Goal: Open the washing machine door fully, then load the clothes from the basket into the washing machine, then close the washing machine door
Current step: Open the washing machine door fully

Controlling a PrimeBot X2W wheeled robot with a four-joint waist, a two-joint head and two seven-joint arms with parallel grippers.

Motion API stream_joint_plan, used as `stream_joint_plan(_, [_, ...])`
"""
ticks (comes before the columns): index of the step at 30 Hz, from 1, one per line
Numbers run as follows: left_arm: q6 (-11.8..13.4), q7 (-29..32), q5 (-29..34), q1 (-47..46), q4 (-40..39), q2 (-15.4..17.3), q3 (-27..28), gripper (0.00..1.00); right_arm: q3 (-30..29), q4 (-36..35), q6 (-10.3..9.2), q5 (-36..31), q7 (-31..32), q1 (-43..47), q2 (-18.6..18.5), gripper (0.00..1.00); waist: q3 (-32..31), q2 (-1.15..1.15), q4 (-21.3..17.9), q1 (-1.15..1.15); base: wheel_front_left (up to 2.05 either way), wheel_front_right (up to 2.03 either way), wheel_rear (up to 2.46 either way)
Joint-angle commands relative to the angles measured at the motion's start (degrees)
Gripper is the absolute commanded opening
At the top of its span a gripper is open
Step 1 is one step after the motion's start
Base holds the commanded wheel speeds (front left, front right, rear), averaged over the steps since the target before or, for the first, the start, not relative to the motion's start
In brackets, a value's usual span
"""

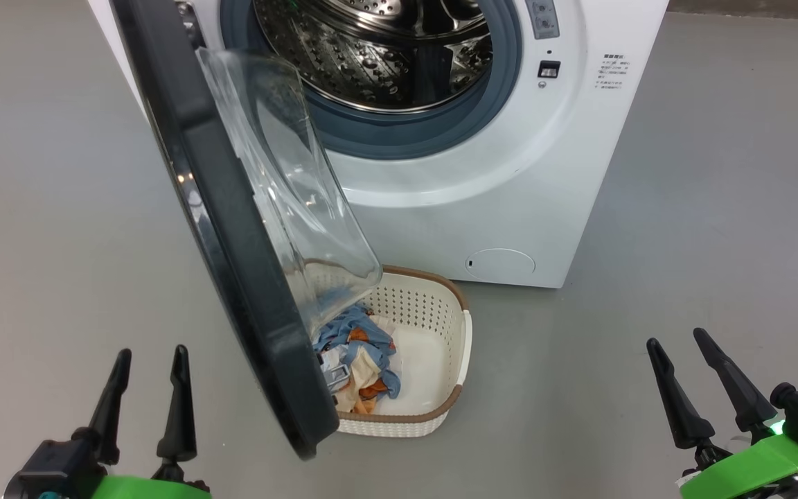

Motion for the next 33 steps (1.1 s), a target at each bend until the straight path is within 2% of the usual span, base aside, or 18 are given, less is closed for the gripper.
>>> stream_joint_plan(1, [-0.2,-0.5,-0.2,-0.9,-1.7,1.0,1.7,1.0,1.0,-1.0,0.09,-0.3,-0.7,-1.7,-0.9,1.0,-0.1,0.0,0.0,0.0,0.0,0.0,0.0])
stream_joint_plan(31, [-0.2,-0.5,0.1,-0.7,-3.3,1.0,1.9,1.0,1.2,-0.4,0.09,-0.1,-0.7,-1.4,-1.1,1.0,-1.0,0.0,-0.3,0.0,0.0,0.0,0.0])
stream_joint_plan(32, [-0.2,-0.5,0.1,-0.8,-3.7,1.0,1.9,0.91,1.1,-0.4,0.09,-0.1,-0.7,-1.3,-1.1,1.0,-1.1,0.0,-0.3,0.0,0.0,0.0,0.0])
stream_joint_plan(33, [-0.1,-0.5,0.2,-0.8,-4.2,1.0,1.9,0.6,1.1,-0.4,0.09,0.0,-0.7,-1.3,-1.1,1.0,-1.1,0.0,-0.3,0.0,0.0,0.0,0.0])
